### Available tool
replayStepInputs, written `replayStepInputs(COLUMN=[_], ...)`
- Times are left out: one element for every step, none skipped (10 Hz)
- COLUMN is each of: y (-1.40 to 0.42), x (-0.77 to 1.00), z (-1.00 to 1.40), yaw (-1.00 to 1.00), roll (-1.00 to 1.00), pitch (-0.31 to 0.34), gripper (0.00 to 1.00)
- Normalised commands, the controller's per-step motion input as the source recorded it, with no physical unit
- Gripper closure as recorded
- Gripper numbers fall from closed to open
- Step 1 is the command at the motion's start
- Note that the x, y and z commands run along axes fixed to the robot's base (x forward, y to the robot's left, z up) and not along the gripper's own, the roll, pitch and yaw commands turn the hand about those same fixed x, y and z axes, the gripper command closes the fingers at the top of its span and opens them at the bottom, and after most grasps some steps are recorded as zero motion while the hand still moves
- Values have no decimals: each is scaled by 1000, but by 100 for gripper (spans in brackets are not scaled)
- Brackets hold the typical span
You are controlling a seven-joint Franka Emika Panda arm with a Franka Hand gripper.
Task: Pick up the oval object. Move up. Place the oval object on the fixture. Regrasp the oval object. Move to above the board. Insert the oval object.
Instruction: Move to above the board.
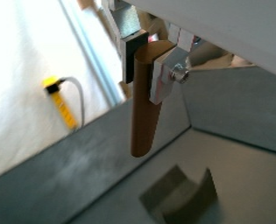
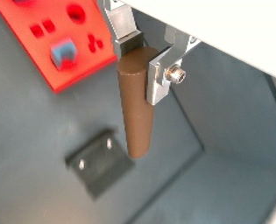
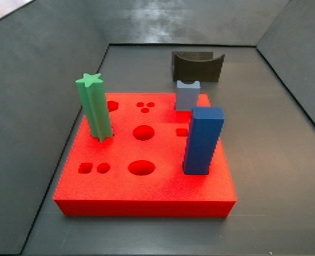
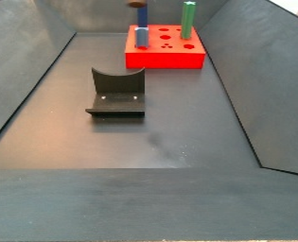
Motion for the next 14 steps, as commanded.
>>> replayStepInputs(y=[-1000, -1000, -1000, -854, -575, -275, -132, -36, -23, -8, 9, 17, 21, 25], x=[-597, -590, -587, -503, -341, -162, -71, -20, -22, -29, -34, -52, -70, -76], z=[239, 254, 260, 236, 173, 97, 62, 29, 18, 14, 2, 5, -1, -8], yaw=[1000, 1000, 1000, 1000, 1000, 1000, 1000, 1000, 1000, 1000, 1000, 1000, 1000, 1000], roll=[-448, -435, -429, -420, -411, -400, -389, -376, -371, -357, -342, -332, -318, -301], pitch=[65, 28, 2, -23, -49, -78, -101, -135, -152, -190, -227, -261, -301, -344], gripper=[100, 100, 100, 100, 100, 100, 100, 100, 100, 100, 100, 100, 100, 100])
